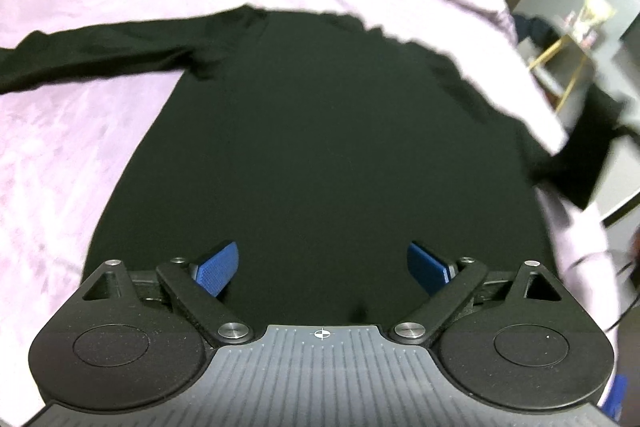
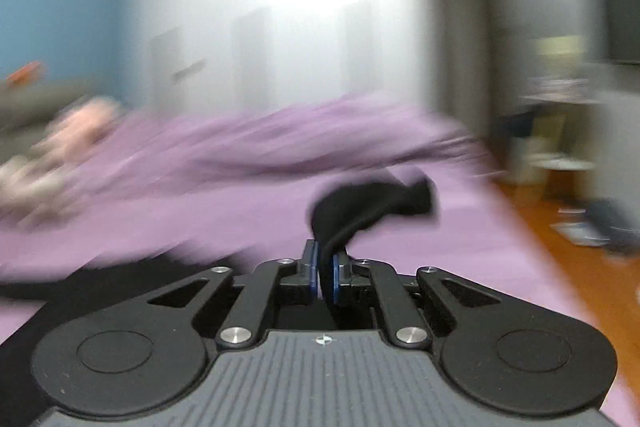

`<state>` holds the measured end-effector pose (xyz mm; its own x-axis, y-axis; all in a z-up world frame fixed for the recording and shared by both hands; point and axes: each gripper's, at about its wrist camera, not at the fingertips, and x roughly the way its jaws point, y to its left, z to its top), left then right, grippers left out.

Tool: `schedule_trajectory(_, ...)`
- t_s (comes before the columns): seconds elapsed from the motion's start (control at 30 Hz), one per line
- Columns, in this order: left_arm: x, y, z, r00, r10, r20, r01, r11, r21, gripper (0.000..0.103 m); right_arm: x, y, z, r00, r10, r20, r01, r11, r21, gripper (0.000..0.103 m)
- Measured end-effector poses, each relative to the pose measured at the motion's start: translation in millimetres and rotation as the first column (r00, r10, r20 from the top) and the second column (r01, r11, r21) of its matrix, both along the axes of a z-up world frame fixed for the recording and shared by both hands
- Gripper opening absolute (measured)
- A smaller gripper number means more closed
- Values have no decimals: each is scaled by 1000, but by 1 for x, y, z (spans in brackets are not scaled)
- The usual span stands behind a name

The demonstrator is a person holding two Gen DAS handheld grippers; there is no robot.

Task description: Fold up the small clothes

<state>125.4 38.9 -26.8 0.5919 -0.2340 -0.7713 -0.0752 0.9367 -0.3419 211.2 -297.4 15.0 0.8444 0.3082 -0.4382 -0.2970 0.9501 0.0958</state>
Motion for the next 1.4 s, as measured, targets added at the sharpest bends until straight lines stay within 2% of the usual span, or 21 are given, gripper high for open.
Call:
schedule_trajectory(0.07,8,2,3,1000,-4,14,5,999,-37,96,0,30,-21,988,101,-120,-103,995,-7,23)
schedule_trajectory(0.13,19,2,3,1000,-13,23,14,998,-66,96,-8,48,-43,976,109,-191,-117,993,-33,23)
schedule_trajectory(0.17,26,1,3,999,-17,27,19,997,-80,96,-12,50,-50,972,89,-216,-99,994,-39,23)
schedule_trajectory(0.3,65,-14,-9,997,-69,19,71,988,-139,95,-33,38,-66,951,-21,-307,36,998,43,24)
schedule_trajectory(0.43,114,-40,-28,992,-128,-20,120,966,-227,91,-54,12,-73,924,-172,-342,184,983,2,25)
schedule_trajectory(0.57,157,-62,-55,984,-144,-108,96,928,-360,80,-64,-24,-79,887,-262,-381,288,958,12,25)
schedule_trajectory(0.6,164,-67,-62,979,-149,-135,88,921,-379,74,-66,-32,-76,882,-271,-386,301,953,19,25)
schedule_trajectory(0.67,171,-73,-70,977,-158,-145,90,916,-391,72,-64,-38,-72,880,-275,-388,316,948,45,26)
schedule_trajectory(0.73,173,-76,-70,980,-160,-121,99,912,-399,60,-63,-43,-70,878,-280,-388,329,942,67,29)
schedule_trajectory(0.8,177,-78,-73,979,-161,-125,95,904,-416,32,-60,-43,-71,881,-274,-386,330,940,85,30)
schedule_trajectory(0.83,179,-79,-76,978,-160,-137,89,903,-420,26,-56,-42,-71,883,-267,-386,324,942,91,30)
schedule_trajectory(0.87,180,-78,-79,977,-159,-145,84,902,-423,11,-54,-41,-70,885,-261,-385,319,943,93,30)
schedule_trajectory(0.9,182,-78,-82,974,-164,-158,82,900,-429,7,-50,-38,-69,887,-261,-382,315,945,87,30)
schedule_trajectory(0.97,183,-75,-84,971,-168,-170,76,891,-447,6,-44,-37,-63,891,-266,-367,313,947,73,30)
schedule_trajectory(1.03,182,-71,-73,978,-169,-120,105,903,-416,5,-41,-37,-56,898,-270,-349,310,949,63,31)
schedule_trajectory(1.13,179,-55,-38,988,-155,11,151,942,-301,5,-32,-38,-46,905,-282,-318,310,950,40,35)
schedule_trajectory(1.2,177,-38,-14,987,-130,96,142,981,-131,5,-26,-38,-43,908,-283,-309,309,950,36,39)
schedule_trajectory(1.23,177,-31,-9,986,-121,115,127,991,-47,5,-22,-37,-43,909,-279,-310,304,952,37,39)
schedule_trajectory(1.27,178,-23,-6,986,-107,125,100,993,57,5,-16,-36,-44,909,-271,-316,298,954,38,40)
schedule_trajectory(1.33,181,-6,-12,990,-85,113,65,984,166,5,-4,-32,-49,908,-248,-337,281,958,51,41)
schedule_trajectory(1.4,185,12,-27,996,-60,69,50,988,145,7,11,-32,-55,904,-220,-368,275,956,104,42)
